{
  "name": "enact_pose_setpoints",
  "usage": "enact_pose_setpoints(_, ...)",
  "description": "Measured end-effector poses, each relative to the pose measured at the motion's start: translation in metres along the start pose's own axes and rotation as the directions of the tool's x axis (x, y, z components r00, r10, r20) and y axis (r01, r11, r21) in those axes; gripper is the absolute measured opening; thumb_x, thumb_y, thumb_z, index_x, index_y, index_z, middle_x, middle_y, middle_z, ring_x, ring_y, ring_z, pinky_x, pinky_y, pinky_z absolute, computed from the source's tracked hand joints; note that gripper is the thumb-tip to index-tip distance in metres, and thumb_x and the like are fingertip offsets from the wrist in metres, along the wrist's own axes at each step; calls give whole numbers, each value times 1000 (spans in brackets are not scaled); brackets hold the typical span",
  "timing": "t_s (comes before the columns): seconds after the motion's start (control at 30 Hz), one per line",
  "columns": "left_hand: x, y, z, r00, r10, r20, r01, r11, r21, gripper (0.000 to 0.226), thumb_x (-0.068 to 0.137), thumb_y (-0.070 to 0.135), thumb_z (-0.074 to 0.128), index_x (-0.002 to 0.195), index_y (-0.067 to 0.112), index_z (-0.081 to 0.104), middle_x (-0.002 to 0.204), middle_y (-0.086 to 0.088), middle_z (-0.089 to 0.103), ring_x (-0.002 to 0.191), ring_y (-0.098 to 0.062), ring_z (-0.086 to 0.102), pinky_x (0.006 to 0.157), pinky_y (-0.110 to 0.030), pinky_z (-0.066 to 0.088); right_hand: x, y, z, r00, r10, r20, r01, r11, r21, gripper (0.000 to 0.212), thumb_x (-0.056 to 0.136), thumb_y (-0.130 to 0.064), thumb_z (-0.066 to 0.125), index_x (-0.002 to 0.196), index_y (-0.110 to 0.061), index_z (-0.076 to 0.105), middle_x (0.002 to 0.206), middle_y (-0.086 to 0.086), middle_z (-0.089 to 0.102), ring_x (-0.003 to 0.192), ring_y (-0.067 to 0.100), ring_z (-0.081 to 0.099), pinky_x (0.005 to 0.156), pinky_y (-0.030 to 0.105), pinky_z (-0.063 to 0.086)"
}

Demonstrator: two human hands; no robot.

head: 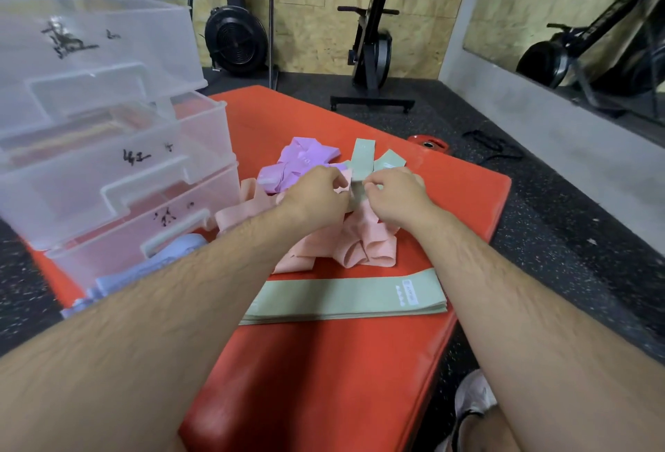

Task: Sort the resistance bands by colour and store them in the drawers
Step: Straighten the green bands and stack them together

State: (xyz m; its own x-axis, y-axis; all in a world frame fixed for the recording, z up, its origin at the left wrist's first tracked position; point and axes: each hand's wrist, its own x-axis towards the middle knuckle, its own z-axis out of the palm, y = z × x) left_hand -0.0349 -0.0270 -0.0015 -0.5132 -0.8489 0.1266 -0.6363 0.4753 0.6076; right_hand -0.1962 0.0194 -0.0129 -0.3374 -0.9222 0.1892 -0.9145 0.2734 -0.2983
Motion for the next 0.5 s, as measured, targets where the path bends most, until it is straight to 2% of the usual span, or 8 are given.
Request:
enact_pose_setpoints(0.07, -4, 4, -2, 1000, 2, -11, -2, 1000, -24, 18, 93, 25, 55, 101, 18, 70, 99, 1, 72, 86, -20, 67, 76, -37, 54, -5, -3, -8, 998, 5, -69, 4, 991, 132, 33, 96, -19, 44, 97, -19, 77, 109, -4, 74, 117, 23, 56, 96, 33, 38)
enact_pose_setpoints(0.13, -8, 7, -5, 1000, -10, -27, 8, 997, -74, 17, 93, 28, 56, 98, 20, 69, 92, 1, 72, 81, -19, 65, 73, -36, 54, -12, -8, -20, 993, 6, -116, 30, 953, 300, 32, 99, -16, 47, 108, -17, 77, 118, -4, 73, 119, 17, 56, 97, 27, 38)
enact_pose_setpoints(0.27, -18, 14, -15, 998, -15, -61, 1, 974, -227, 27, 97, 42, 53, 108, 22, 67, 99, 12, 68, 94, -10, 63, 77, -28, 47, -32, -19, -36, 973, -106, -206, 193, 863, 467, 27, 97, -8, 52, 104, -15, 77, 107, -10, 70, 107, 5, 57, 93, 17, 40)
enact_pose_setpoints(0.33, -27, 18, -22, 997, -44, -68, 19, 942, -334, 33, 96, 51, 51, 106, 23, 66, 98, 12, 71, 96, -12, 67, 81, -32, 53, -44, -27, -35, 961, -195, -196, 267, 834, 483, 29, 96, -7, 53, 104, -19, 78, 107, -14, 70, 108, 4, 59, 94, 11, 40)
enact_pose_setpoints(0.4, -36, 20, -29, 991, -89, -95, 36, 889, -456, 36, 95, 52, 52, 100, 19, 65, 94, 7, 73, 90, -13, 71, 83, -40, 58, -54, -34, -30, 940, -283, -190, 340, 822, 458, 28, 95, -10, 52, 106, -18, 77, 111, -10, 72, 111, 9, 62, 97, 20, 44)
enact_pose_setpoints(0.47, -46, 22, -36, 986, -130, -108, 53, 845, -532, 35, 97, 45, 54, 97, 11, 64, 91, 1, 73, 80, -11, 72, 78, -38, 61, -62, -40, -27, 924, -331, -192, 382, 813, 440, 27, 95, -13, 52, 105, -15, 77, 113, -7, 71, 112, 12, 62, 97, 31, 48)
enact_pose_setpoints(0.5, -51, 22, -40, 983, -140, -116, 54, 836, -547, 32, 99, 40, 55, 93, 10, 64, 89, -2, 74, 76, -11, 72, 72, -34, 62, -65, -44, -27, 920, -341, -192, 391, 809, 438, 26, 95, -12, 53, 106, -15, 77, 115, -9, 71, 114, 11, 61, 98, 31, 48)
